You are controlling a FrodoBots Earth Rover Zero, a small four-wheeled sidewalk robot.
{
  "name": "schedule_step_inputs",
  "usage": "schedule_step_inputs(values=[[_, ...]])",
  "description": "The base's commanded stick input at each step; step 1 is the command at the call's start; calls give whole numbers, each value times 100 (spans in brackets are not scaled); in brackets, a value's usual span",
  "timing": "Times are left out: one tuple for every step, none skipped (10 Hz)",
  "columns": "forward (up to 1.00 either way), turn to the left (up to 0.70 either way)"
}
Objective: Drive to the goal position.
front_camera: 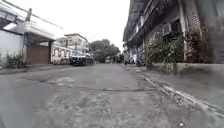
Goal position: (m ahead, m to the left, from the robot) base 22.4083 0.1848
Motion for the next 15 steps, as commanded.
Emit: schedule_step_inputs(values=[[100, 0], [100, 0], [100, 0], [100, 0], [100, 0], [100, 0], [100, 0], [100, 0], [100, 0], [100, 0], [100, 0], [100, 0], [100, 0], [100, 0], [100, 0]])
